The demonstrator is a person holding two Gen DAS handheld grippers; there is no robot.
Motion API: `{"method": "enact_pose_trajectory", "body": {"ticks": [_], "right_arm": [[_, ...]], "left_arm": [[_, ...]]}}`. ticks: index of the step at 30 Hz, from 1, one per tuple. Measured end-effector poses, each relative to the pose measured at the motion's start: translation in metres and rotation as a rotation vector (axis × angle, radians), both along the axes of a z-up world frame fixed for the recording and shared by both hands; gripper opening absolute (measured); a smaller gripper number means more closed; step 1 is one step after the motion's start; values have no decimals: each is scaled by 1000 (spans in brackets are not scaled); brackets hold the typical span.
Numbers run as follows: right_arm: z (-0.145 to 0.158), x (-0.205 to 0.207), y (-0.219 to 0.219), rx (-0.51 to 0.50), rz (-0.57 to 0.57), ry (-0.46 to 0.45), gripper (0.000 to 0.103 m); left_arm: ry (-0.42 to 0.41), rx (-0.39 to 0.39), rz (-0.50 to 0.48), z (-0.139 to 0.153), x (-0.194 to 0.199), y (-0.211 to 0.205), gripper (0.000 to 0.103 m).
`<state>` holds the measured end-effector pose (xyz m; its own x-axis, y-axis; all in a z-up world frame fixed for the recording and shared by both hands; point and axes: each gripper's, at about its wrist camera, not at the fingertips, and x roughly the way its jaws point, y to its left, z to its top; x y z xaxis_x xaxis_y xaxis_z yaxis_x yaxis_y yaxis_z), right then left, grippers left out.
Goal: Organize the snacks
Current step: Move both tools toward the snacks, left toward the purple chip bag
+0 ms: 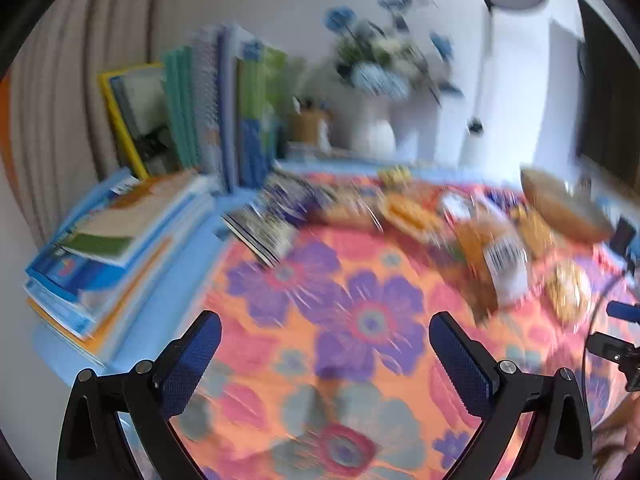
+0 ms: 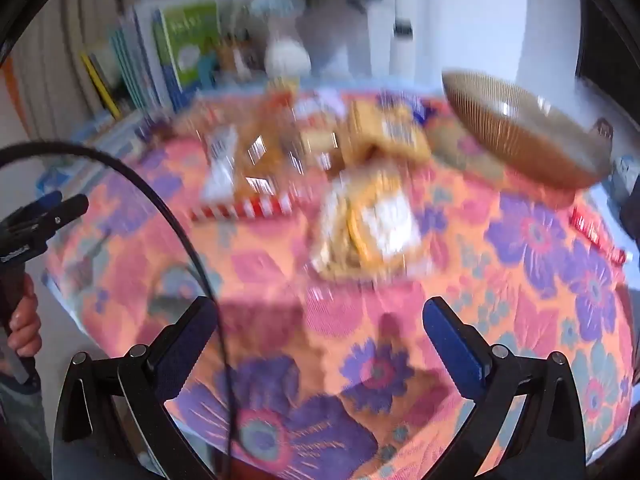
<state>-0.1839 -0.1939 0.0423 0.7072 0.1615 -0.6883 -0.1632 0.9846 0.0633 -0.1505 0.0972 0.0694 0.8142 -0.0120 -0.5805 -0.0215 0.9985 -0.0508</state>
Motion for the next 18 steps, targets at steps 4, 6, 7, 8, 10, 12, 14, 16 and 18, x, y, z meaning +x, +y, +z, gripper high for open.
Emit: {"method": "enact_pose_trajectory", "body": {"ticks": [4, 6, 7, 8, 10, 12, 14, 16, 18], "right_arm": [[22, 18, 8, 6, 69, -106, 103], [26, 32, 18, 1, 102, -125, 103], [23, 45, 20, 4, 108, -121, 103], [21, 59, 24, 9, 107, -105, 103], [10, 76, 29, 22, 115, -88, 103], [-2, 93, 33, 50, 129, -65, 103], [-8, 102, 39, 67, 130, -55, 103], [-13, 112, 43, 72, 131, -48, 103], [-15, 118, 47, 80, 144, -49, 103]], "left_arm": [[-23, -12, -15, 15, 32, 24, 103], [-44, 6, -14, 19, 41, 22, 103], [-44, 3, -15, 19, 53, 18, 103], [-38, -8, -14, 18, 68, 20, 103], [-22, -27, -32, 12, 98, 23, 103], [-10, -23, -48, 5, 120, 25, 103], [-3, -22, -63, -3, 138, 31, 103], [22, -17, -65, -15, 157, 36, 103], [51, -45, -71, -26, 169, 42, 103]]}}
